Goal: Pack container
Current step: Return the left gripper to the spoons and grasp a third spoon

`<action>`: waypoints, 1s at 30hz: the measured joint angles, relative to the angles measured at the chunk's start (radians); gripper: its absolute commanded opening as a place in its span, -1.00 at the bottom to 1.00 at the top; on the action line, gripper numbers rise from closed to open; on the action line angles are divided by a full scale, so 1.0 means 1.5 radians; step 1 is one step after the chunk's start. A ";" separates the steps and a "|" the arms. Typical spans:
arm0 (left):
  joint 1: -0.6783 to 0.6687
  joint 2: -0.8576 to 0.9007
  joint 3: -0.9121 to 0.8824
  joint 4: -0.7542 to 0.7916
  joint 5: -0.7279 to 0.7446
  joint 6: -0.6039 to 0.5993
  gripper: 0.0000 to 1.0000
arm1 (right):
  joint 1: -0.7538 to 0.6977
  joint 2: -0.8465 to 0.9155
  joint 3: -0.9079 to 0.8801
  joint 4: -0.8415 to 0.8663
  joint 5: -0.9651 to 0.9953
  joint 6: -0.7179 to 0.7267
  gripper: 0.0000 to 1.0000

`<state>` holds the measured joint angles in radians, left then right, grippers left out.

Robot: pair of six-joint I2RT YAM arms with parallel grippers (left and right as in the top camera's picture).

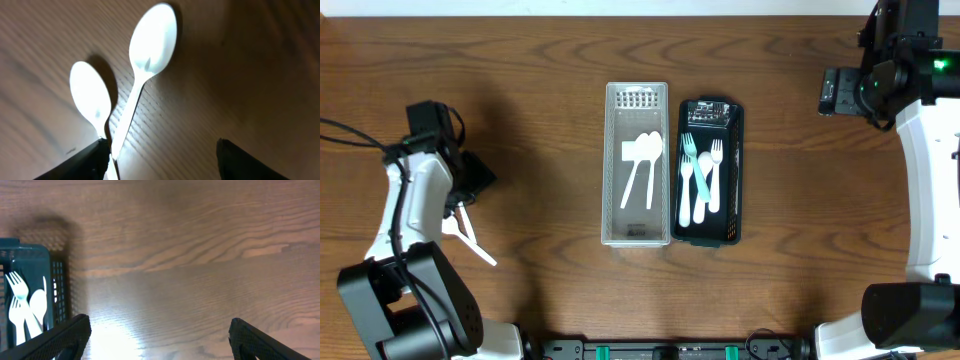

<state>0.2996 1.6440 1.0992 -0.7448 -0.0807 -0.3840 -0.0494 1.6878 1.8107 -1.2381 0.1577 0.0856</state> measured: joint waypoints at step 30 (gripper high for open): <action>0.061 0.133 -0.021 0.100 0.072 0.067 0.02 | 0.000 0.000 0.000 -0.018 0.000 0.000 0.82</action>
<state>0.3908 1.8435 1.0679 -0.5941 0.0277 -0.2832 -0.0494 1.6878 1.8107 -1.2655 0.1577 0.0856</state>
